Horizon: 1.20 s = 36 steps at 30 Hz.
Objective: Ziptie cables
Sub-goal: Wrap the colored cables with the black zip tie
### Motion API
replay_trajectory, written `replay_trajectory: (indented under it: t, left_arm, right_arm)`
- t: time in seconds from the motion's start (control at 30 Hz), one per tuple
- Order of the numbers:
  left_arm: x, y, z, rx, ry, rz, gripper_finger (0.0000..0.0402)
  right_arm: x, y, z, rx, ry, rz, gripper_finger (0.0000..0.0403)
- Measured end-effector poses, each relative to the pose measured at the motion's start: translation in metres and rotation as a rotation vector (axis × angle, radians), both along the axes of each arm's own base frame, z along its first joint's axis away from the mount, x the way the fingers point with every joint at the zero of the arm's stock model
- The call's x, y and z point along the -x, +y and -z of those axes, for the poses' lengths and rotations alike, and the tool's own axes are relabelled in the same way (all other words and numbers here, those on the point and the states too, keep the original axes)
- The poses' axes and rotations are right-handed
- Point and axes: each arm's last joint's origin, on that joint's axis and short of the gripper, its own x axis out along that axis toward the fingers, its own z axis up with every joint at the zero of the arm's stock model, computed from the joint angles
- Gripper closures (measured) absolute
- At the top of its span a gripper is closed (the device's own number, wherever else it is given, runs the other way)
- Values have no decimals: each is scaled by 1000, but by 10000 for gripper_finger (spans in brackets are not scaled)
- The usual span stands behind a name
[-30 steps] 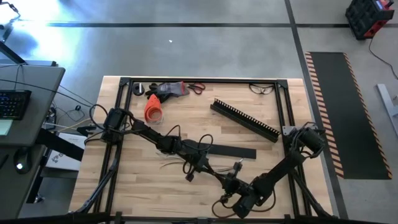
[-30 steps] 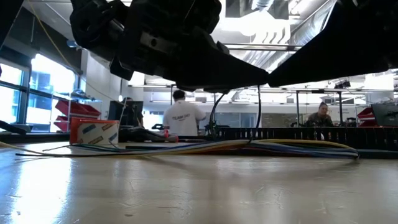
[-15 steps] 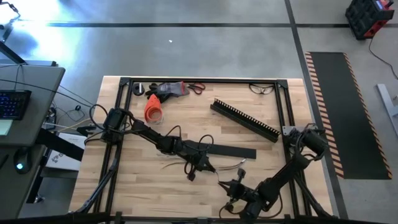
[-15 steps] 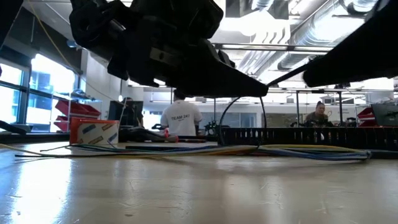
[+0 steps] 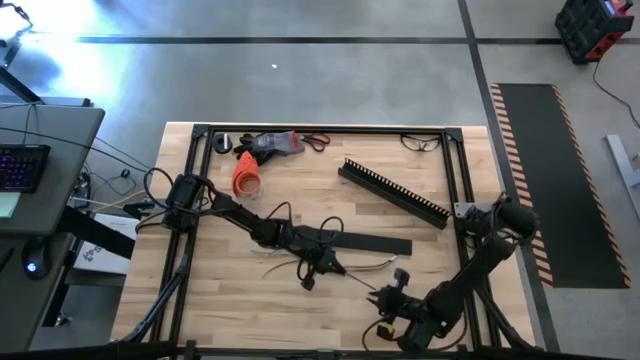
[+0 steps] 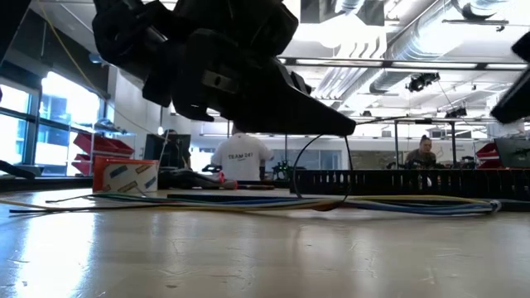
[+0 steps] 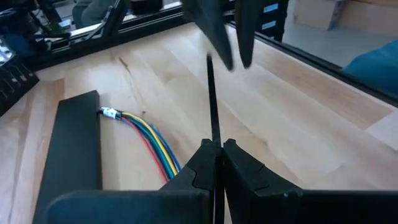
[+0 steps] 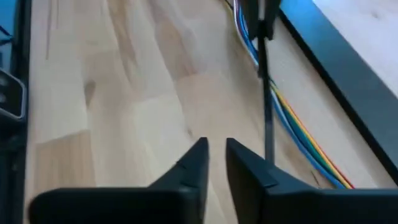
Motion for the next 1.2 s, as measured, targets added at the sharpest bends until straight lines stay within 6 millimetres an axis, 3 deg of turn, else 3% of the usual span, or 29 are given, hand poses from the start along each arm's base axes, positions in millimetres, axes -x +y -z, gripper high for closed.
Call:
replay_trajectory:
  t: [0.13, 0.27, 0.43, 0.6, 0.93, 1.2]
  left_arm:
    - [0, -1, 0, 2, -1, 5, 401]
    - [0, -1, 0, 2, -5, 5, 401]
    - [0, -2, 0, 2, -3, 8, 401]
    - [1, -3, 0, 3, -2, 9, 401]
    - [1, -3, 0, 3, -1, 10, 401]
    - [0, -2, 0, 14, 7, -30, 396]
  right_arm:
    - [0, 1, -7, 66, -78, -2, 295]
    - [-15, -9, 1, 152, -118, 49, 235]
    - [-36, -24, 13, 218, -90, 67, 206]
    - [-47, -28, 14, 226, -89, 44, 238]
    - [-57, -36, 16, 197, -53, 45, 365]
    - [-58, -37, 16, 210, -53, 33, 400]
